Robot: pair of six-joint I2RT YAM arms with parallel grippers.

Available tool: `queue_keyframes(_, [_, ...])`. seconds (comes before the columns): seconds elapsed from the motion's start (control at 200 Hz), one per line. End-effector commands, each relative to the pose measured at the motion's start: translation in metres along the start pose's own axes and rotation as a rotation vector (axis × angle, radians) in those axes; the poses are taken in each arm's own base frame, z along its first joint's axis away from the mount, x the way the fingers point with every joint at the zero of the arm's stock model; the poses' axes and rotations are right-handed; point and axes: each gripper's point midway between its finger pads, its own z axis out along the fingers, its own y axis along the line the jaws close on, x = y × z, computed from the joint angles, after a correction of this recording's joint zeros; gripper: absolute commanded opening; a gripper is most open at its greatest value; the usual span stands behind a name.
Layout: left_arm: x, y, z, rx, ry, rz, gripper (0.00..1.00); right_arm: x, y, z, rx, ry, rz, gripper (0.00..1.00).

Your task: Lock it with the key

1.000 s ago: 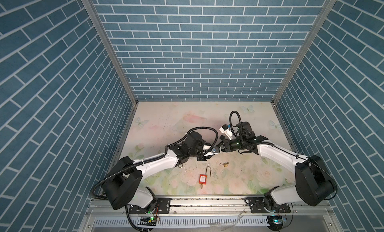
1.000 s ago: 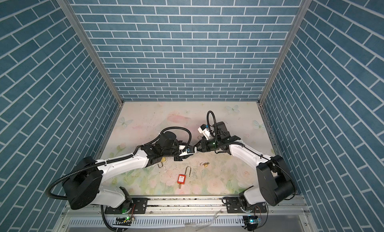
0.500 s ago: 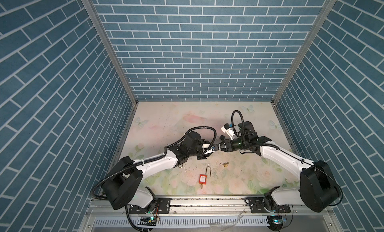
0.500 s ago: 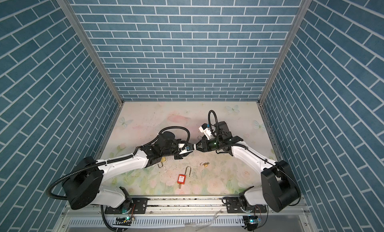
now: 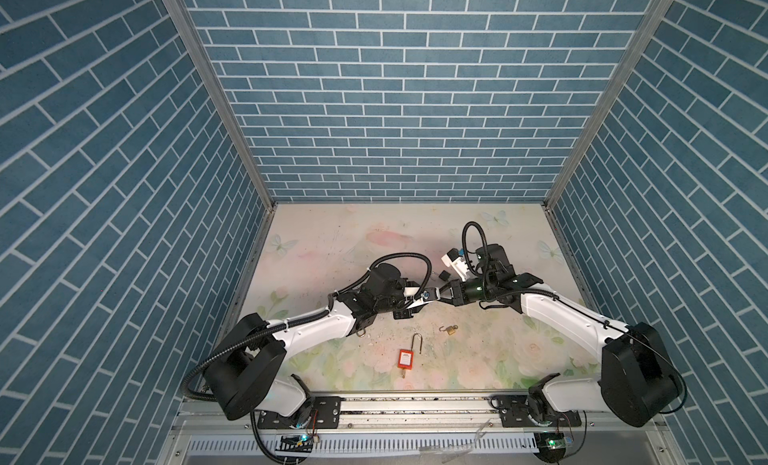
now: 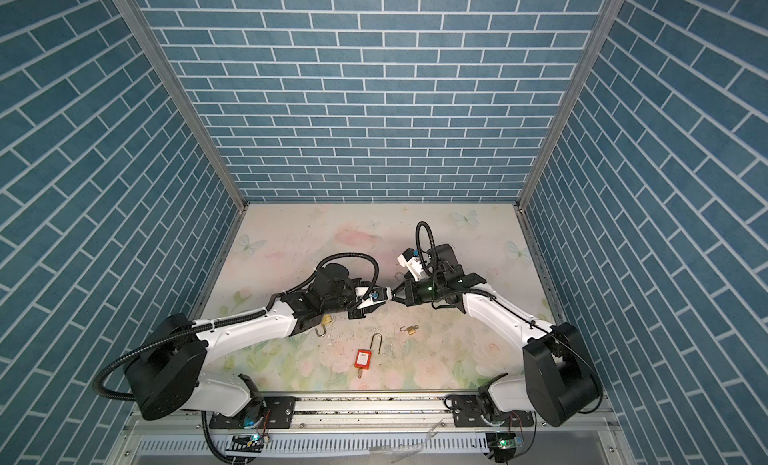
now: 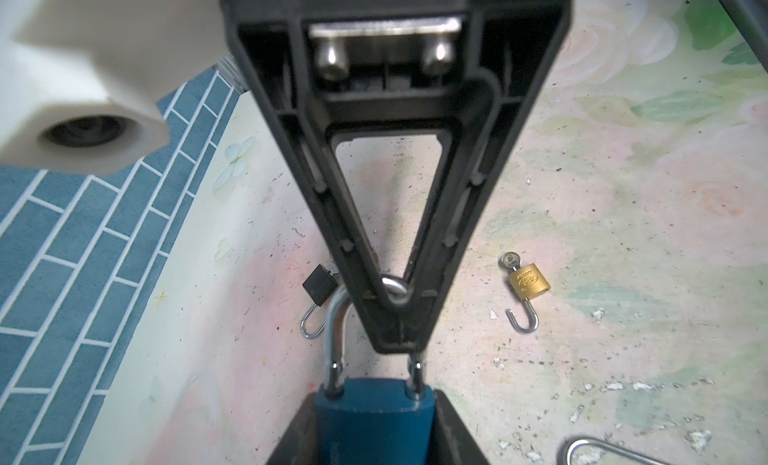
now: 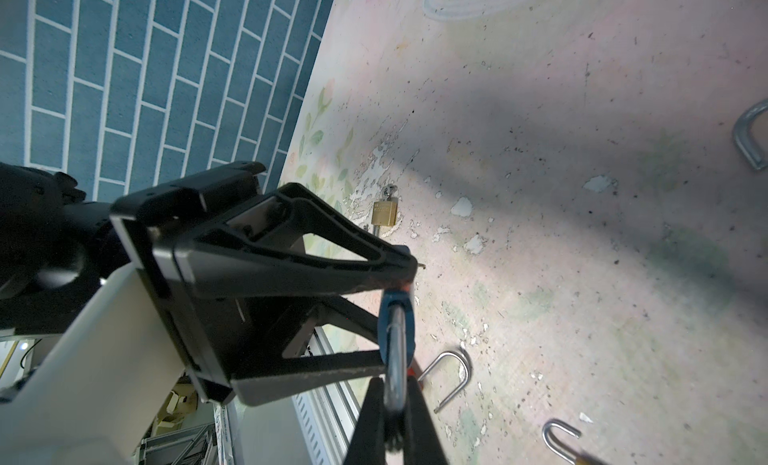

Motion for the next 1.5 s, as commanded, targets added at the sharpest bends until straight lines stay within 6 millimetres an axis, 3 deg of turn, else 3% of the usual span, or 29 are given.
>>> queue_keyframes(0.0, [-0.011, 0.011, -0.005, -0.040, -0.053, 0.013, 0.00, 0.000, 0.006, -0.004, -0.001, 0.005, -0.031, 0.00])
queue_keyframes(0.675, [-0.029, 0.021, -0.003, 0.024, -0.136, -0.021, 0.00, 0.012, 0.024, 0.002, -0.087, 0.038, -0.145, 0.00])
queue_keyframes(1.055, [-0.027, 0.053, -0.014, -0.039, -0.164, -0.026, 0.00, -0.002, 0.016, 0.017, -0.034, 0.092, -0.137, 0.00])
queue_keyframes(1.495, [-0.028, 0.080, -0.027, -0.214, -0.187, 0.019, 0.00, 0.006, 0.007, 0.030, -0.052, 0.147, -0.056, 0.00])
